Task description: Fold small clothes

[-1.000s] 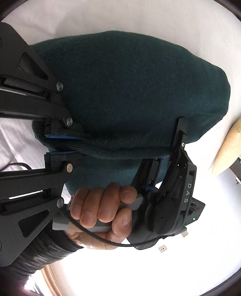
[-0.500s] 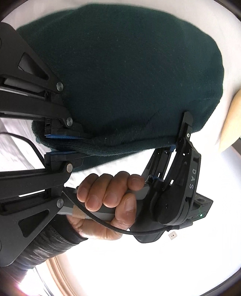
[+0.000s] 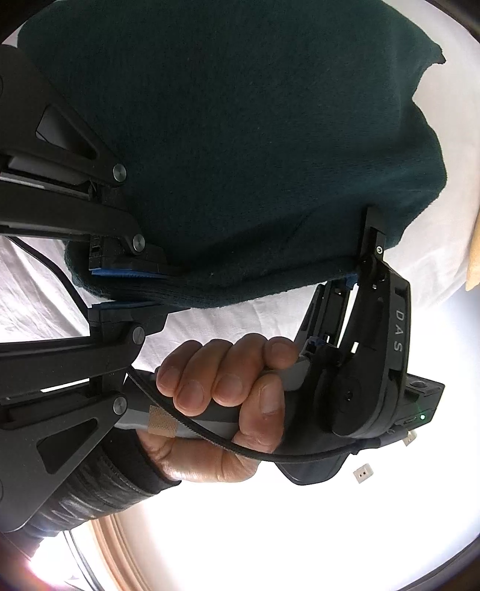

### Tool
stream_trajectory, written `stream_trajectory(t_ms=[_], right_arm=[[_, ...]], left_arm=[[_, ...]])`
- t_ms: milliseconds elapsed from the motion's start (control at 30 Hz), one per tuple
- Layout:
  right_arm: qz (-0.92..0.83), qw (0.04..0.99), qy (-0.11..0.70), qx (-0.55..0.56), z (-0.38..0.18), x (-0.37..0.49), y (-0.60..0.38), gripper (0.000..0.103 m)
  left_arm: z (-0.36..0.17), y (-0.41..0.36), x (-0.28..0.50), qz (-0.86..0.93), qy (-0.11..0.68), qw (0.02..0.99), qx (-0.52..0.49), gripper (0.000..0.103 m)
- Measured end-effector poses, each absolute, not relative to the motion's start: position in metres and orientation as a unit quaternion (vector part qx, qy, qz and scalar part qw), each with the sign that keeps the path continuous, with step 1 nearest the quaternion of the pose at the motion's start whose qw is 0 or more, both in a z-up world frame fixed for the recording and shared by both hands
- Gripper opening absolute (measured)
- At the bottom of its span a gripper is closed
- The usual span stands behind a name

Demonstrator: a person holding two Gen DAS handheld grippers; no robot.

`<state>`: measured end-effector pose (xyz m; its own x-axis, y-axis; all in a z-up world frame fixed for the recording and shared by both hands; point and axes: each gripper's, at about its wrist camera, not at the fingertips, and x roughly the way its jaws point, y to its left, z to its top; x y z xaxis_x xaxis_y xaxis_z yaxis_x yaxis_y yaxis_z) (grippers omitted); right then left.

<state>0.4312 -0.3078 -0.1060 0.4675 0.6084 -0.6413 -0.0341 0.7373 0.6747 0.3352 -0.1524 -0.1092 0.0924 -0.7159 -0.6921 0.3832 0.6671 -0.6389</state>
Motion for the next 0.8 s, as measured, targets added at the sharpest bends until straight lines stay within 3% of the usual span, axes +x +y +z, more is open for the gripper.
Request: stream_trajectory(t_ms=[267,367,400,433,500,800], right_arm=[[0.190,0.791,0.484,0.323,-0.125,0.434,-0.311,0.015],[0.196,0.777,0.487,0.346,-0.121,0.427,-0.312,0.028],[0.199,0.778,0.481,0.351,-0.116,0.420,-0.314,0.035],[0.201,0.782,0.475,0.351,-0.112,0.413,-0.312,0.039],[0.213,0.785,0.463,0.352,-0.104,0.389,-0.312,0.050],[0.191,0.788,0.468,0.352,-0.107,0.300,-0.297,0.052]], left_arm=[[-0.121,-0.133,0.326,-0.367,0.559,0.717,-0.196,0.014],[-0.109,-0.104,0.320,-0.375,0.556,0.715,-0.198,0.028],[-0.101,-0.088,0.315,-0.387,0.549,0.712,-0.204,0.037],[-0.097,-0.077,0.314,-0.394,0.544,0.710,-0.211,0.055],[-0.084,-0.045,0.311,-0.404,0.525,0.714,-0.226,0.066],[-0.069,0.051,0.367,-0.346,0.471,0.786,-0.202,0.066]])
